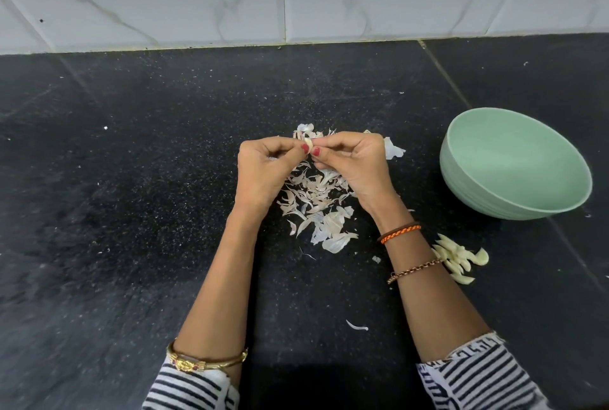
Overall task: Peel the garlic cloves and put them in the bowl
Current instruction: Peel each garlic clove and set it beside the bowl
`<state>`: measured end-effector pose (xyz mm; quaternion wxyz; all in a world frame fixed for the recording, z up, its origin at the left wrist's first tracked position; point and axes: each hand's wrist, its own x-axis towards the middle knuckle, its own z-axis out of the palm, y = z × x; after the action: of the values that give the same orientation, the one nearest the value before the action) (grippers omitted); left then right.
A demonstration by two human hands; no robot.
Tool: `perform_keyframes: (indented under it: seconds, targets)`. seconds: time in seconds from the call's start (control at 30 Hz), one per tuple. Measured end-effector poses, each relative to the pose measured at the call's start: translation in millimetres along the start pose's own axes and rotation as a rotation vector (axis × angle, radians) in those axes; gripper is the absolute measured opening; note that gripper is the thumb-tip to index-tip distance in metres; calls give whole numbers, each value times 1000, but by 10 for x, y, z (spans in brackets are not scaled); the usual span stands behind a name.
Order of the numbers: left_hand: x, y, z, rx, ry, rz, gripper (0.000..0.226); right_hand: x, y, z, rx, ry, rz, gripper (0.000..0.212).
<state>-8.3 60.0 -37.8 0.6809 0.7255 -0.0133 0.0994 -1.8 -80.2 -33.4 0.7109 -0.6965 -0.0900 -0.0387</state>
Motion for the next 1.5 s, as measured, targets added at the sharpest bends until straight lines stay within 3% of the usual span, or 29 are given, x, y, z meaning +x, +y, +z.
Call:
perform_keyframes:
  seconds: [0.13,0.43,0.7,0.83,0.97,1.13,1.3,1.5]
  targets:
    - [-13,8,6,4,-4,-1,7,-5,0,2,-24,-38,-1,23]
    - [-14,42,74,-36,31,-17,18,-8,-31,30,-18,-55,40,15]
    - [-53,73,102,66,-11,103,14,11,-70,-15,30,-64,66,12]
    - [-64,115,142,-21,32,7,22,13,-44,34,-28,-37,-35,15]
    - [-74,198,210,-184,65,-149,24,10,-18,63,68,4,-79,15]
    - [-99,234,262,-292,-37,-192,29,32,-6,68,182,23,-38,22]
    - [-103,201,223,-223,4,-156,22,23,-24,46,103,89,-38,15]
    - [-77,87,184,-103,-31,55,9,18,-14,57,68,105,-56,14]
